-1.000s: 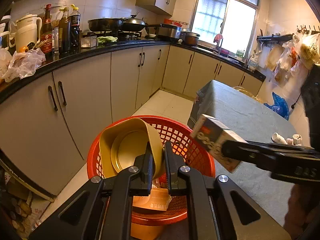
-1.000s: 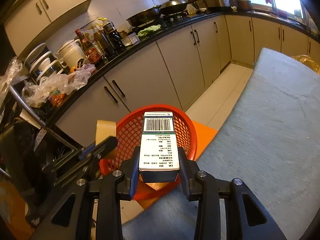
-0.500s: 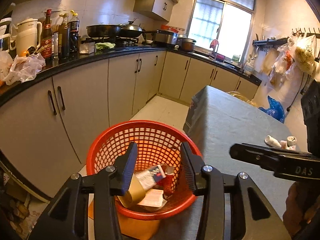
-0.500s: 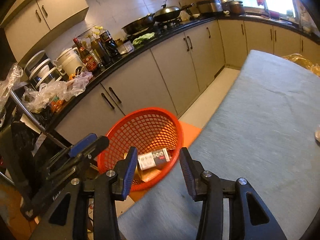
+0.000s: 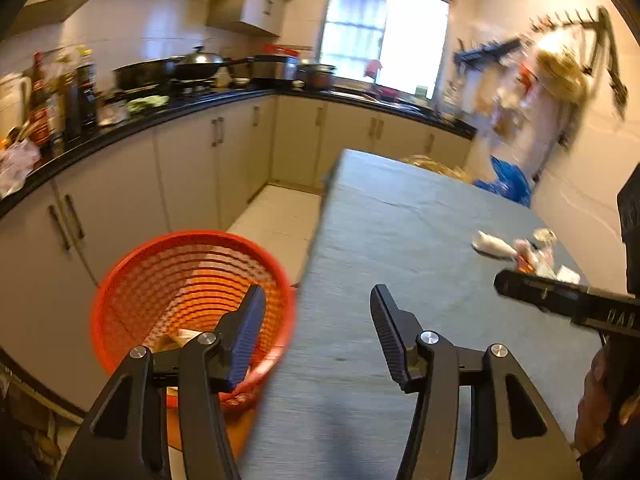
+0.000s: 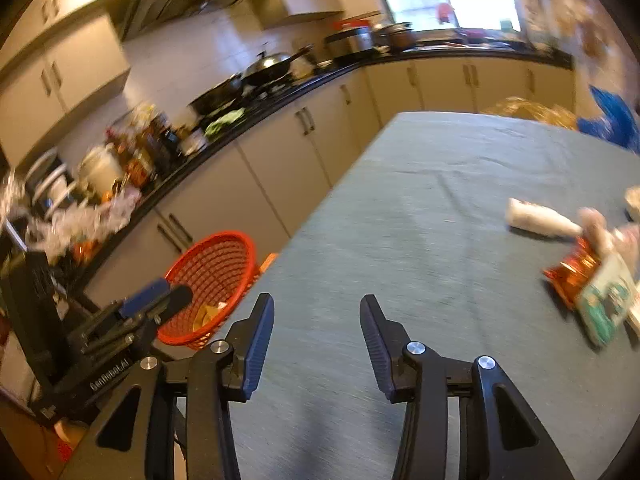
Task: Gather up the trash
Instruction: 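Move both open tools back over the table, then grasp the white barcode medicine box with the right tool, then grasp the teal cartoon snack bag with the left tool, then carry the snack bag and medicine box over the orange basket with both tools, then open the left tool to drop the snack bag while the right tool drops the medicine box, then move both open tools back over the table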
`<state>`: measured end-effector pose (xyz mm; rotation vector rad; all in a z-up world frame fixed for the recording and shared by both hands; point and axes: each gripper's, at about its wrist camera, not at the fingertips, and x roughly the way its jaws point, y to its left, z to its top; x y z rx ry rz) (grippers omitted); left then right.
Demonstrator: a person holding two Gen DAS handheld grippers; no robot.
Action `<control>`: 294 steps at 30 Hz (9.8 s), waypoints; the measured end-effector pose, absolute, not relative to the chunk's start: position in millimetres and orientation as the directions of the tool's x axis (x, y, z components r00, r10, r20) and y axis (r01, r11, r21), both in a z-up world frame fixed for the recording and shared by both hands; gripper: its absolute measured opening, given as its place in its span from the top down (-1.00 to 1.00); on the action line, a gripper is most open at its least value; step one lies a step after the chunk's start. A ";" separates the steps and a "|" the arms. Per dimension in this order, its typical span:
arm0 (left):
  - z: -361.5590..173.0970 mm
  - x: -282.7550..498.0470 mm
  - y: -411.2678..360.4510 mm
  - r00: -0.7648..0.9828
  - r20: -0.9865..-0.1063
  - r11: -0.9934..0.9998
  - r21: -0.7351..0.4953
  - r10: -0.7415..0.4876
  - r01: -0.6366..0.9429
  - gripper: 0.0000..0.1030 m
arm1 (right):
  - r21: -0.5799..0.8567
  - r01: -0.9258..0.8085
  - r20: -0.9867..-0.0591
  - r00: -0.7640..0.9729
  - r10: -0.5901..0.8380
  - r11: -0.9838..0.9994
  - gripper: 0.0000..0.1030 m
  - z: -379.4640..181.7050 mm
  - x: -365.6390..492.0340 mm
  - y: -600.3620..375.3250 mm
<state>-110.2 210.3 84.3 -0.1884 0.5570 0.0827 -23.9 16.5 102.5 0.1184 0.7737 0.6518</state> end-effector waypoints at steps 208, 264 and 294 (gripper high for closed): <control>78.8 -128.5 294.0 0.788 -0.501 0.860 -0.151 0.358 -0.487 0.39 | 0.234 -0.752 -0.588 0.396 0.706 0.616 0.72 114.2 -35.2 133.2; 72.8 -122.2 290.9 0.769 -0.523 0.865 -0.112 0.366 -0.488 -0.19 | 0.185 -0.681 -0.602 0.491 0.629 0.709 -0.08 104.8 -6.3 156.9; 78.0 -61.6 100.4 0.824 -0.564 0.999 0.020 0.050 -0.047 -0.25 | 0.337 -0.054 -0.620 0.739 0.265 0.940 -0.54 120.3 67.7 -185.8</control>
